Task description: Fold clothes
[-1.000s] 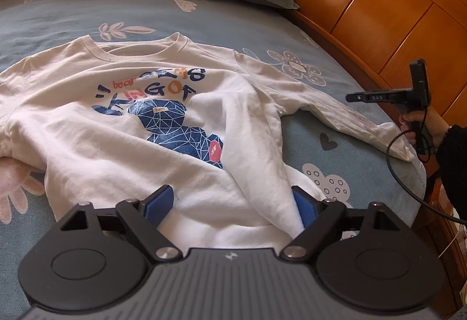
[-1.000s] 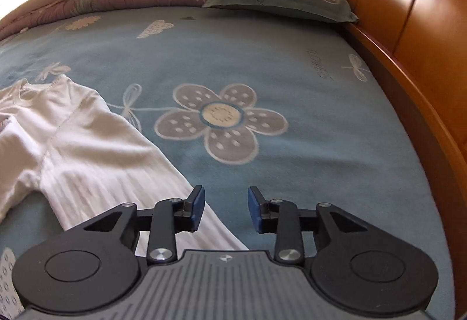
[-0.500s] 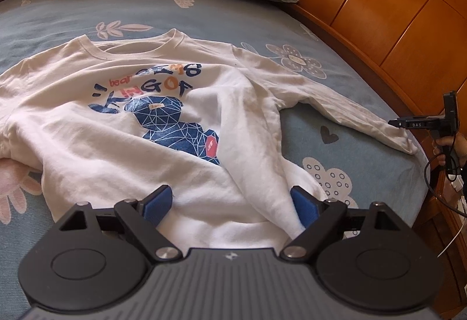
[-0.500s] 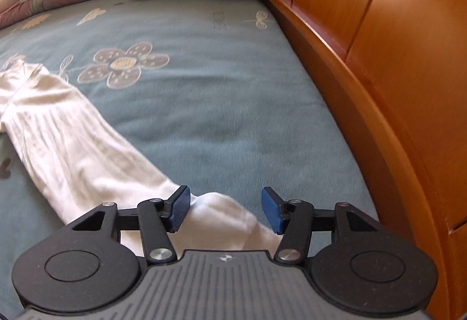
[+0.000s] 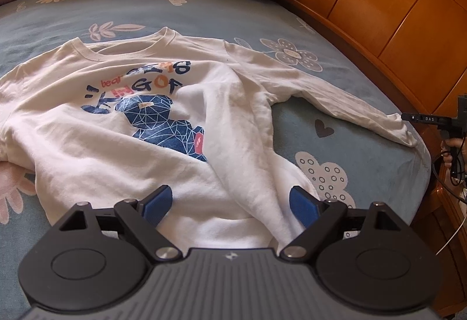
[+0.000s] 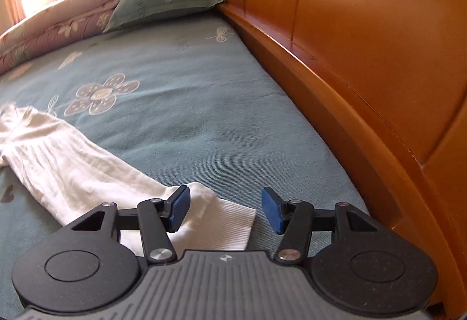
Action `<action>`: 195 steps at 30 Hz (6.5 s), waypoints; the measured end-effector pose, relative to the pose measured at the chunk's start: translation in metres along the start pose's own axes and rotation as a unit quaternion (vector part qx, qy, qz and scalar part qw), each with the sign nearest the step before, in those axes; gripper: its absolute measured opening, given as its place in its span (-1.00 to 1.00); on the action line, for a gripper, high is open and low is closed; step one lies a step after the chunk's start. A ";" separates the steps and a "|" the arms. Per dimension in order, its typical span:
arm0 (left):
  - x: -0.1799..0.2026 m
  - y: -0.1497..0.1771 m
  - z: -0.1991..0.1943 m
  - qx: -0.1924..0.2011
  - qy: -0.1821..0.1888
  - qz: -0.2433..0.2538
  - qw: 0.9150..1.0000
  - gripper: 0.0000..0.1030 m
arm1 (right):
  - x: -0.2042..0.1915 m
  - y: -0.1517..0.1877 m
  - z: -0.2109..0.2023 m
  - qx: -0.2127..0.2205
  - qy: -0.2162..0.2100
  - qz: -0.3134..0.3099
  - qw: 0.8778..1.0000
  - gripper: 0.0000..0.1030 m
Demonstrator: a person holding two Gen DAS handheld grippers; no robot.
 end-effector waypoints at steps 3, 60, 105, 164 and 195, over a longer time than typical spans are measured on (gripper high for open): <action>0.003 0.001 0.000 -0.001 0.000 0.003 1.000 0.70 | -0.012 -0.004 0.011 -0.020 0.005 -0.044 0.999 0.17; -0.071 -0.043 -0.062 0.035 0.002 -0.002 0.999 0.71 | -0.222 -0.121 0.063 0.026 -0.149 -0.099 0.984 0.13; -0.267 -0.262 0.095 -0.172 0.149 -0.044 0.973 -0.09 | -0.317 -0.255 0.252 -0.095 -0.541 -0.108 0.829 -0.01; -0.042 -0.057 -0.081 0.018 -0.071 0.200 0.977 0.65 | -0.394 -0.138 -0.067 0.008 -0.278 -0.235 0.931 0.95; -0.023 0.094 -0.098 0.044 -0.164 0.072 0.983 0.75 | -0.449 0.022 -0.113 0.064 -0.062 -0.153 0.984 1.00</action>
Point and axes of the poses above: each gripper's, at about its wrist camera, not at the fingertips, and z roughly the way its jaws point, x to its right, y to its underside, the point moved 1 cm from there along z, roughly the way its jaws point, and after that the axes turned 14 degrees about -z, right-handed, at the moved point
